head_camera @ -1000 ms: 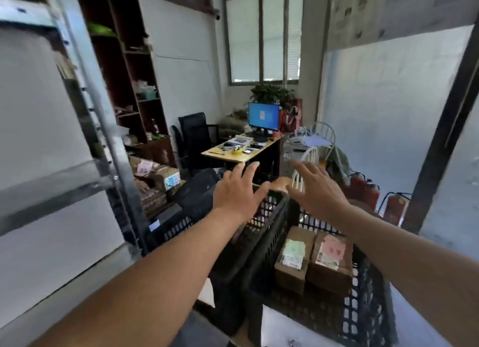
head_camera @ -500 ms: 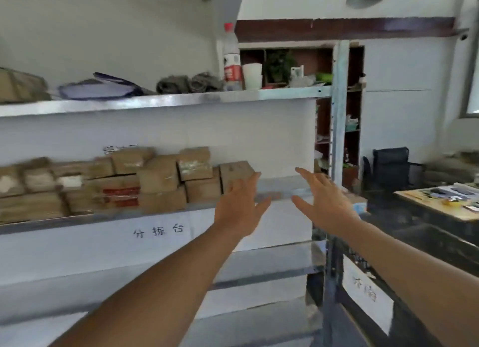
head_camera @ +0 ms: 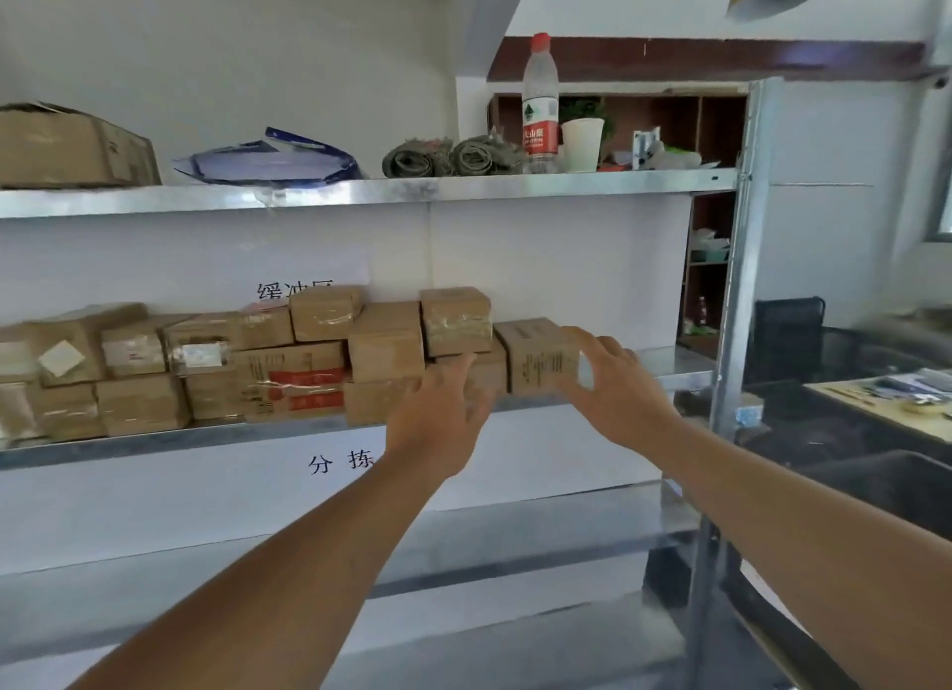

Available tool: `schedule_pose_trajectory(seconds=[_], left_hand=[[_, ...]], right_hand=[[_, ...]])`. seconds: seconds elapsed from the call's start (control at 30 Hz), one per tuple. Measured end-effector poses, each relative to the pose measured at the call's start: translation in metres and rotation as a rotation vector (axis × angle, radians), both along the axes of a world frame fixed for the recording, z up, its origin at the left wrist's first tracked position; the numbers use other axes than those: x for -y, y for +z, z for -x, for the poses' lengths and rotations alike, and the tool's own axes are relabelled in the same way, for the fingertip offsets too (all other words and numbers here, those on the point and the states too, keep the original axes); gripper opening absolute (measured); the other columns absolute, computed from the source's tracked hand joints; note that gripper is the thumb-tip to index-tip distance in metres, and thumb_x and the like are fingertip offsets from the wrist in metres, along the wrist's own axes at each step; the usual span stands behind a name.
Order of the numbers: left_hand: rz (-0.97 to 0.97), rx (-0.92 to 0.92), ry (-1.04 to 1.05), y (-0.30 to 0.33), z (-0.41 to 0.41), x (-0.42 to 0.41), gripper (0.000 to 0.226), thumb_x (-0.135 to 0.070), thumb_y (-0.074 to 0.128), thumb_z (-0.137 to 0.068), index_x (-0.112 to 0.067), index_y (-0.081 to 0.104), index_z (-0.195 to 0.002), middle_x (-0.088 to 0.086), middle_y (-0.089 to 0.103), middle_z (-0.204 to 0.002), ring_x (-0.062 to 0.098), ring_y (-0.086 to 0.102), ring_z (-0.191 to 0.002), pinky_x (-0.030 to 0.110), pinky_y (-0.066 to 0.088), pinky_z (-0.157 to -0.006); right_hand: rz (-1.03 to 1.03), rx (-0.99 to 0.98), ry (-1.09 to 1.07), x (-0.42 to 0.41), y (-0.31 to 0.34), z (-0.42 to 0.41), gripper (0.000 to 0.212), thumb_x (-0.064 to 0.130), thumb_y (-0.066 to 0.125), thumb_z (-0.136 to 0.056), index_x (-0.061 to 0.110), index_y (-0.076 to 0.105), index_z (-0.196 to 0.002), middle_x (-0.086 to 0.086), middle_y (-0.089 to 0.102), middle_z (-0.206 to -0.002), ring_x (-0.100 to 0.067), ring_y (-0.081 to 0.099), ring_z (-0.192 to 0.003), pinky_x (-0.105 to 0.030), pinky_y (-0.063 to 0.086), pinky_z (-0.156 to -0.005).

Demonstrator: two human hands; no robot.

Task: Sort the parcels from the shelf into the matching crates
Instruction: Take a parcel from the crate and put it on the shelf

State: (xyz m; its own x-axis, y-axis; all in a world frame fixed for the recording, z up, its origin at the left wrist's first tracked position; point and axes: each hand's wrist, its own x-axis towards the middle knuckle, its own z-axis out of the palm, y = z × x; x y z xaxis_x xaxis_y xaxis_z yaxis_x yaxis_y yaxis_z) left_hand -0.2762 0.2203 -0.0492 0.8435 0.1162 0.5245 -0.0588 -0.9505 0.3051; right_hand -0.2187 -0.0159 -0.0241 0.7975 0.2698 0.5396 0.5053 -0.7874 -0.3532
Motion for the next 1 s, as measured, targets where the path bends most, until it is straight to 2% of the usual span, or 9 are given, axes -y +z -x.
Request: schedule_pose_trajectory(seconds=[0.1,0.23,0.37,0.57,0.67,0.73,0.8,0.9,1.0], left_hand=[[-0.007,-0.011,-0.027,-0.002,-0.032,0.022,0.055,-0.055,0.03,-0.107,-0.041,0.027,-0.159,0.003,0.051,-0.153,0.03,0.051,-0.136,0.05,0.051,-0.1],[-0.007,0.002,-0.048,-0.005,-0.079,0.054,0.046,-0.057,0.032,-0.106,-0.041,0.037,-0.148,-0.001,0.059,-0.142,0.033,0.056,-0.129,0.05,0.055,-0.089],[-0.039,-0.032,0.013,-0.005,-0.133,0.072,0.05,-0.062,0.026,-0.107,-0.041,0.034,-0.152,0.0,0.059,-0.141,0.03,0.058,-0.125,0.05,0.055,-0.093],[-0.026,-0.08,0.173,-0.002,-0.199,0.08,0.051,-0.063,0.023,-0.108,-0.038,0.036,-0.151,-0.002,0.062,-0.134,0.024,0.064,-0.112,0.043,0.054,-0.088],[-0.005,-0.102,0.224,-0.004,-0.22,0.083,0.052,-0.064,0.021,-0.107,-0.039,0.034,-0.151,-0.003,0.066,-0.127,0.023,0.066,-0.106,0.045,0.055,-0.085],[-0.01,-0.141,0.255,-0.005,-0.227,0.089,0.052,-0.061,0.02,-0.108,-0.037,0.033,-0.152,-0.006,0.067,-0.109,0.02,0.064,-0.091,0.037,0.047,-0.066],[0.039,-0.166,0.265,-0.003,-0.233,0.096,0.054,-0.058,0.021,-0.11,-0.033,0.032,-0.155,-0.005,0.064,-0.1,0.018,0.059,-0.083,0.034,0.037,-0.059],[0.137,-0.153,0.25,0.0,-0.24,0.099,0.056,-0.052,0.027,-0.111,-0.023,0.032,-0.158,0.002,0.071,-0.11,0.022,0.062,-0.089,0.035,0.044,-0.07],[0.182,-0.152,0.254,0.005,-0.243,0.099,0.054,-0.047,0.035,-0.111,-0.02,0.033,-0.158,0.004,0.07,-0.12,0.026,0.067,-0.102,0.036,0.048,-0.077]], right_hand=[[0.009,-0.016,-0.036,0.012,-0.004,-0.023,0.062,0.049,0.051,-0.103,0.041,0.024,-0.159,-0.001,0.047,-0.15,-0.028,0.048,-0.13,-0.048,0.052,-0.093],[0.021,-0.034,-0.042,0.027,-0.01,-0.073,0.06,0.051,0.048,-0.105,0.04,0.025,-0.159,-0.001,0.045,-0.153,-0.028,0.046,-0.134,-0.049,0.05,-0.096],[0.051,-0.073,-0.003,0.039,-0.013,-0.141,0.06,0.054,0.044,-0.105,0.04,0.025,-0.16,-0.002,0.045,-0.153,-0.029,0.045,-0.135,-0.05,0.049,-0.097],[0.057,-0.189,0.115,0.035,-0.016,-0.23,0.057,0.06,0.034,-0.106,0.038,0.029,-0.159,-0.005,0.051,-0.15,-0.03,0.047,-0.135,-0.05,0.046,-0.102],[0.094,-0.238,0.196,0.022,-0.018,-0.257,0.048,0.056,0.034,-0.108,0.032,0.042,-0.149,-0.004,0.057,-0.143,-0.028,0.056,-0.122,-0.046,0.051,-0.098],[0.05,-0.272,0.232,0.013,-0.023,-0.266,0.042,0.058,0.033,-0.105,0.033,0.052,-0.133,-0.003,0.064,-0.129,-0.023,0.062,-0.107,-0.047,0.055,-0.092],[-0.039,-0.294,0.226,0.007,-0.028,-0.274,0.041,0.061,0.032,-0.103,0.034,0.055,-0.123,-0.001,0.067,-0.115,-0.019,0.063,-0.095,-0.046,0.057,-0.086],[-0.114,-0.292,0.218,0.004,-0.028,-0.277,0.036,0.051,0.039,-0.107,0.027,0.055,-0.127,-0.001,0.066,-0.114,-0.018,0.062,-0.093,-0.04,0.056,-0.078],[-0.168,-0.33,0.182,0.007,-0.018,-0.273,0.025,0.035,0.042,-0.109,0.024,0.053,-0.127,0.0,0.065,-0.114,-0.015,0.059,-0.088,-0.03,0.046,-0.065]])
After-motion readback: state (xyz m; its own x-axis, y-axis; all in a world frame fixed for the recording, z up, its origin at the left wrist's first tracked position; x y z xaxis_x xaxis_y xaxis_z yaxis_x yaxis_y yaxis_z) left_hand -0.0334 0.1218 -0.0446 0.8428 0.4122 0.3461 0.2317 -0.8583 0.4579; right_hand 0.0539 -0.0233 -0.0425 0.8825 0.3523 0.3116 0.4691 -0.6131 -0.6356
